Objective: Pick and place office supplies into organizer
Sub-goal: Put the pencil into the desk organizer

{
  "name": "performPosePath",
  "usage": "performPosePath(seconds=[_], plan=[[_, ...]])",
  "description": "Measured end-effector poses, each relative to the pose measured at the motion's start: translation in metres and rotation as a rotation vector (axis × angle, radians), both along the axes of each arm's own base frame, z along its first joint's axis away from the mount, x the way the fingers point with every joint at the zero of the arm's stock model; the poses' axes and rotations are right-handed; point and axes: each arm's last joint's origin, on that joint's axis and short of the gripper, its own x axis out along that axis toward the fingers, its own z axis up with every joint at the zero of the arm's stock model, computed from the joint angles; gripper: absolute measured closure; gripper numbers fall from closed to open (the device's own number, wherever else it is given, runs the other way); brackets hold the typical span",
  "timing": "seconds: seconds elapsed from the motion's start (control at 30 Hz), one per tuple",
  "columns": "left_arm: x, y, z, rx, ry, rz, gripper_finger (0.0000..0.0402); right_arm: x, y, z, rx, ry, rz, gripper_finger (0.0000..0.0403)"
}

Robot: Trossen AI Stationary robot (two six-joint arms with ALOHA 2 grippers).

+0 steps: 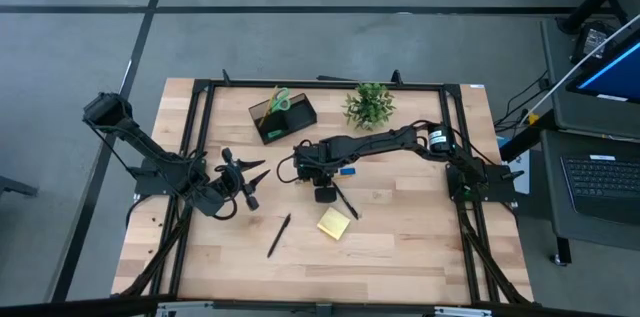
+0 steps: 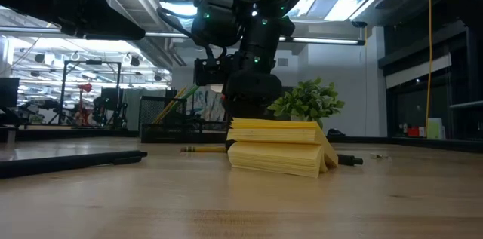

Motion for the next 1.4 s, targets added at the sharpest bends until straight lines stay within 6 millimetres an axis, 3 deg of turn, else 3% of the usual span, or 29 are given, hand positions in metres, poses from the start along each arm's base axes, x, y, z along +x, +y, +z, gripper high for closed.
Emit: performPosePath(seconds=[0.37,0.63,1.4], plan=[[0.0,0.0,-0.0001,0.001,0.001,0.0,0.027,-0.001,0.0002,-0.0001,0.008,0.011,0.003,0.0367],[-0.0001,0.0,-0.0001,0.002,0.002,-0.001,0.027,-0.0028,0.0027,-0.0004,0.081,0.031,0.021,0.0362],[-0.0001,0.0,-0.0001,0.002,0.002,0.0,0.027,0.0026,0.0042,0.0083,0.079,0.02,0.047,0.0364]])
